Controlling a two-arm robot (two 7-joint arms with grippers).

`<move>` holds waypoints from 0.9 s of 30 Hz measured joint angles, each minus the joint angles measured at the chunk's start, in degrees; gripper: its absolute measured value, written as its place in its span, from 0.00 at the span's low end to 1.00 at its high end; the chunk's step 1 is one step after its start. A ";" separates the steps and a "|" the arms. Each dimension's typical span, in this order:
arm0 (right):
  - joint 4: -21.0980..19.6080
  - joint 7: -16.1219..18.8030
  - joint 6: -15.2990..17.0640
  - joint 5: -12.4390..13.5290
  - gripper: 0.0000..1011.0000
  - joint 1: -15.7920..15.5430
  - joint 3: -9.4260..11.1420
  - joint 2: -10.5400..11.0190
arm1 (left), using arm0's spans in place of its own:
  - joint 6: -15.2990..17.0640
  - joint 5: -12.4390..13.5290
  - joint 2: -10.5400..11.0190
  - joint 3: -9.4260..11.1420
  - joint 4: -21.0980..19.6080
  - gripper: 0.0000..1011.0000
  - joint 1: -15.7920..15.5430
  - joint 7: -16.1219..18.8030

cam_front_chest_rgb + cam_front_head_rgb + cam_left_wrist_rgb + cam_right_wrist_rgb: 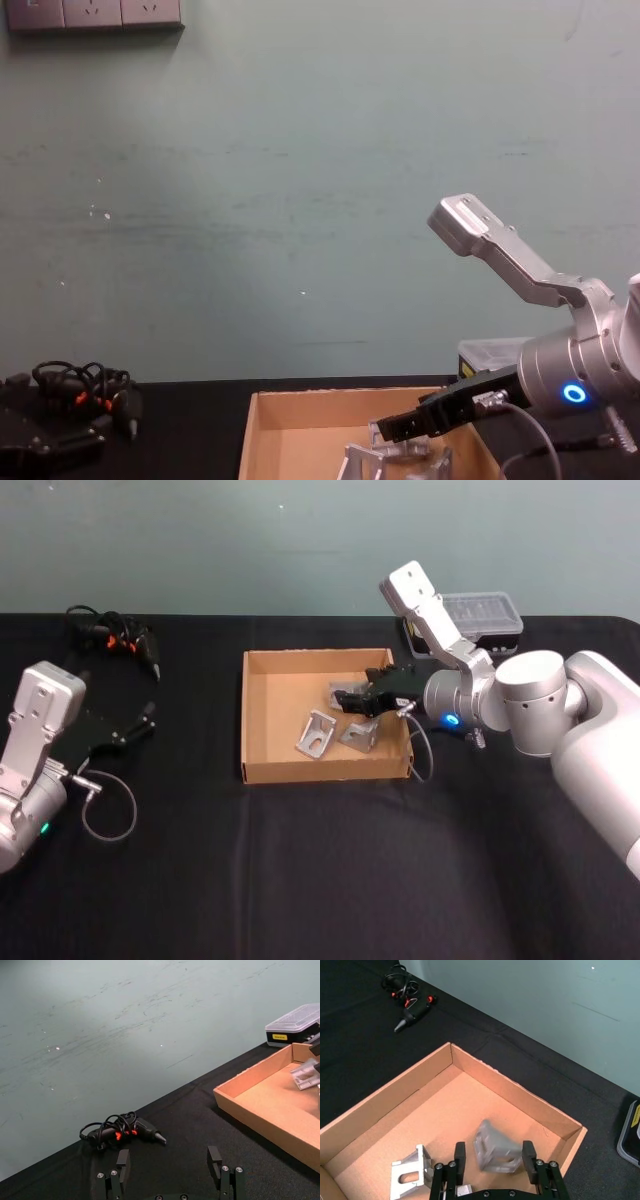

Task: Use one hand to pick up the angle iron from the table and place it into the box.

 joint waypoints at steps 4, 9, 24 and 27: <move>-0.39 0.11 -0.14 -0.36 0.79 -0.24 0.48 -0.07 | 0.00 0.00 0.00 0.00 0.00 1.00 0.00 0.00; -3.10 -0.42 -0.83 -0.61 0.91 -1.75 1.78 0.33 | 0.00 0.00 0.00 0.00 0.00 1.00 0.00 0.00; -23.08 -5.37 -3.39 0.81 0.99 -13.95 8.61 5.62 | 0.00 0.00 0.00 0.00 0.01 1.00 0.00 0.00; -27.32 -7.13 -4.64 0.58 0.99 -17.30 10.13 7.10 | 0.00 0.00 0.00 0.00 0.00 1.00 0.00 0.00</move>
